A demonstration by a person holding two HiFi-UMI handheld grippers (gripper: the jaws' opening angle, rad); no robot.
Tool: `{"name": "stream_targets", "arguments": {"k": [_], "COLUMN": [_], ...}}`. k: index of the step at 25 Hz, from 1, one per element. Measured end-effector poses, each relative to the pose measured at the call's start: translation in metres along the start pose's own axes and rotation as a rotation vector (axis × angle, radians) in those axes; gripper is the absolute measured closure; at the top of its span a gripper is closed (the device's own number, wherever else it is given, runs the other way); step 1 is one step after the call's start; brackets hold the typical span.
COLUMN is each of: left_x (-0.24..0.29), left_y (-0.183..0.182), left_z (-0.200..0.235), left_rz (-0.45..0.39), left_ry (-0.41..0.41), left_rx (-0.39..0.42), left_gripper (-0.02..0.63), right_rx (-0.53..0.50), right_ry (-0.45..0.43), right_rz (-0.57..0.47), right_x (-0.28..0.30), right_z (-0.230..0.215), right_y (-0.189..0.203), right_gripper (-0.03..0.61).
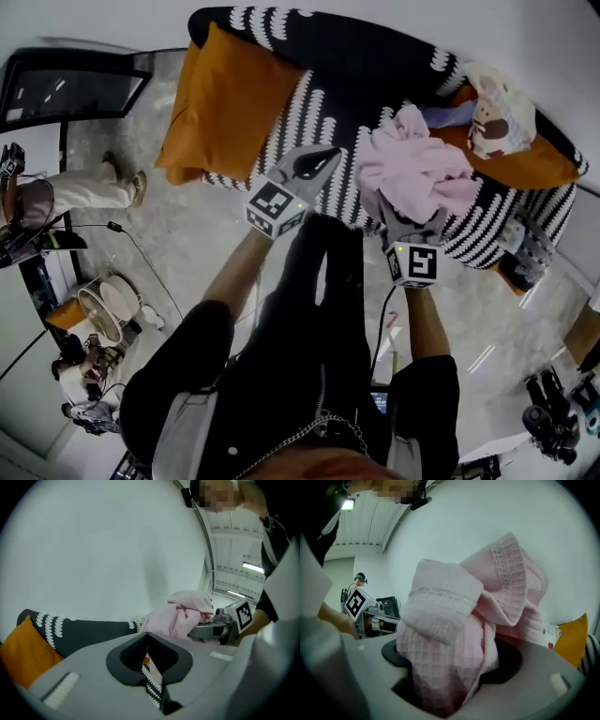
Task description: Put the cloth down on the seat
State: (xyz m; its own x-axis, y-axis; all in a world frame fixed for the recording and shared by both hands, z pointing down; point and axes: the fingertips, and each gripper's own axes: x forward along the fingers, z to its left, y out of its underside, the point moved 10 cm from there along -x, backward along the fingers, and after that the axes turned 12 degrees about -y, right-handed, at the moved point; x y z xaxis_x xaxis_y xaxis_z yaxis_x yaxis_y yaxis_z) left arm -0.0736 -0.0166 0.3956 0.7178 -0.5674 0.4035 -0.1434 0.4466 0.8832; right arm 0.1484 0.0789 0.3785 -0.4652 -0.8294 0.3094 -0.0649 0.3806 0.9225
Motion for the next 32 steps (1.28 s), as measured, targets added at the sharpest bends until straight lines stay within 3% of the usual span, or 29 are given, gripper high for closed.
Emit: {"name": "stream_targets", "arguments": {"k": [18,32], "left_x": [0.043,0.034], "left_y": [0.081,0.136], "left_z": [0.049,0.067], "left_rz": [0.061,0.152], "left_ry": [-0.017,-0.016], "left_rx": [-0.016,-0.037], "left_gripper": [0.604,0.604], "right_rx": [0.03,0.054], "right_ry": [0.054,0.085], "right_rz": [0.059,0.224], "right_x": [0.085,0.142], "right_z": [-0.027,-0.042], "right_y": [0.119,0.225], "right_gripper": [0.173,0.174]}}
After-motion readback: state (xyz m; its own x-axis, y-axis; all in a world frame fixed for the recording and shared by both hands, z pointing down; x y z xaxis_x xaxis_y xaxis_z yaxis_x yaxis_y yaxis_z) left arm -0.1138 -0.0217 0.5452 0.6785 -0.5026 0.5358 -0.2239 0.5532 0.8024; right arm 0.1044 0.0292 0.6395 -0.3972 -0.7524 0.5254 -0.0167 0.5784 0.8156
